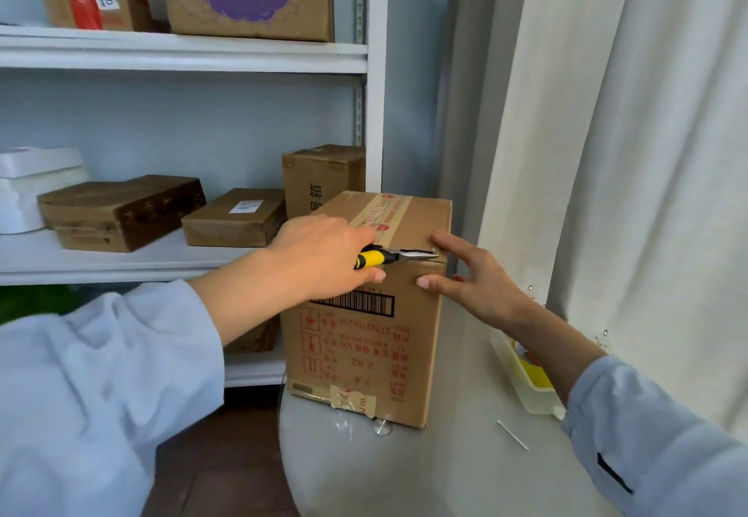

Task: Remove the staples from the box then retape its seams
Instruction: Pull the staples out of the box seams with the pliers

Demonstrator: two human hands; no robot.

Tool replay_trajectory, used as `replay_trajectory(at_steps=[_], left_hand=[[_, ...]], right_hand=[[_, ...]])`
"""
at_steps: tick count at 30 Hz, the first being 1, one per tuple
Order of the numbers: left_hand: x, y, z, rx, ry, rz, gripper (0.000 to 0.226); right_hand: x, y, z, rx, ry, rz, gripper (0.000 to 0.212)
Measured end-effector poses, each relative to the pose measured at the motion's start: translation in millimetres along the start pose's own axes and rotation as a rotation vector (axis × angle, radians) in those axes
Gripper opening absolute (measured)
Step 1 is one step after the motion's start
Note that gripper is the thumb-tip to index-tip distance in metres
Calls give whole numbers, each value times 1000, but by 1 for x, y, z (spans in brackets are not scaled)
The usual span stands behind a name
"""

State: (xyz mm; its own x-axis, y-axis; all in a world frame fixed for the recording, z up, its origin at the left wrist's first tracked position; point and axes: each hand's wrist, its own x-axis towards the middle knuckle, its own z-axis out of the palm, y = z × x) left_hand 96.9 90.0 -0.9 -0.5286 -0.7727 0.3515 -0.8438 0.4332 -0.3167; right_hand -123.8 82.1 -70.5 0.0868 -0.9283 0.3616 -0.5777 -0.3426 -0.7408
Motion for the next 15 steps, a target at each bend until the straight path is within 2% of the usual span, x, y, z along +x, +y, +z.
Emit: replay_trajectory(at_steps=[5, 15], left_hand=[[1, -3, 4, 38, 66, 62, 49], [-14, 11, 22, 6, 143, -16, 47]], right_hand=[[0, 1, 0, 2, 1, -2, 81], [0, -1, 1, 15, 14, 1, 78]])
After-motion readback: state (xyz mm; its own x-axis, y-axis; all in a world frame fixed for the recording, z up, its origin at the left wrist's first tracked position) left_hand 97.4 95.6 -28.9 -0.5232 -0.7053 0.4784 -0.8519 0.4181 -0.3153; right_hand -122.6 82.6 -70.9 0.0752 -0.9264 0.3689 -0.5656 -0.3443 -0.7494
